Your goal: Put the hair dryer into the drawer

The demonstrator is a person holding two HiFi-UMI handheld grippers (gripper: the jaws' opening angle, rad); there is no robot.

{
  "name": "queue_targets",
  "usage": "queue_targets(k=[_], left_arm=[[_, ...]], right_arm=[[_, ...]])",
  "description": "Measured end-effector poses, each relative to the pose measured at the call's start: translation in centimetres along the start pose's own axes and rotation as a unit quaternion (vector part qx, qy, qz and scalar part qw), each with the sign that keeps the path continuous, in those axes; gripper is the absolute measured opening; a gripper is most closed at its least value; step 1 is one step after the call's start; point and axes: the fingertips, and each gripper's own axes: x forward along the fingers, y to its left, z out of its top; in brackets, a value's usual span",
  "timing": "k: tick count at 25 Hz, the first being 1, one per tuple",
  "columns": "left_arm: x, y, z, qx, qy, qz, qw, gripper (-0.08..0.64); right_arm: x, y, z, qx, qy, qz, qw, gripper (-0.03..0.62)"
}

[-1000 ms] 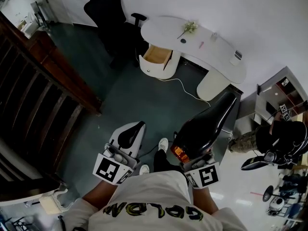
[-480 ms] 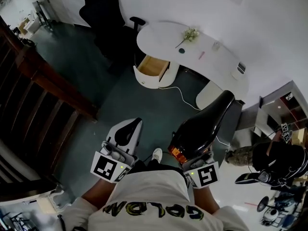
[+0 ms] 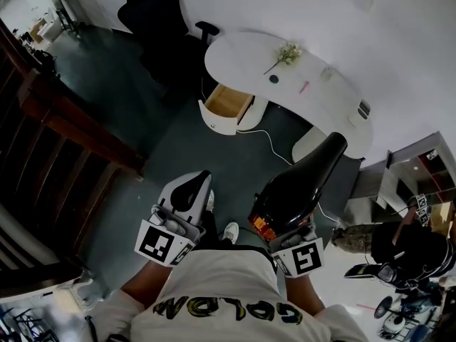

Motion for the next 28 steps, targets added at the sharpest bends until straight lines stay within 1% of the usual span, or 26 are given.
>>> queue_targets(k=[4,7,12,14,19,23,28], left_arm=[[2.1,2.8,0.1,0.000,-0.001,-0.002,1.0000,0.012],[3.5,5.8,0.1,0.000,-0.003,-0.002,1.0000,0.012],[6.3,12.0,0.3,-0.001,-0.004,-0.005,1.0000,0.012],[7.4,14.6,0.6,-0.003,-0.005,-0.008,1.0000,0.012],[9.7,20.2,0.8,-0.005,-0.004,-0.026,0.9996,0.012],[11.7,23.0,0.7,-0.005,-0.001,-0.038,0.9993,0.012],[13.7,24.8,0.2,-0.016,0.002,-0.046,0.9988,0.012]], right_arm=[[3.3,-1.0,-0.3,0.004,0.008,0.000,1.000,0.236],[6.6,-1.5,-0.4,-0.002,0.001,0.002,1.000,0.236],[13.4,-2.2,-0.7,0.005,0.012,0.000,1.000,0.236],[16.2,-2.5,-0.6,0.001,0.006,-0.001,1.000,0.236],[22.2,-3.3,-0.6,-0.007,0.011,-0.017,1.000,0.236],[25.2,-4.1,-0.8,-0.008,0.014,-0.029,0.999,0.236],[27.3,-5.6,-1.9,-0.003,0.027,-0.036,0.999,0.236]])
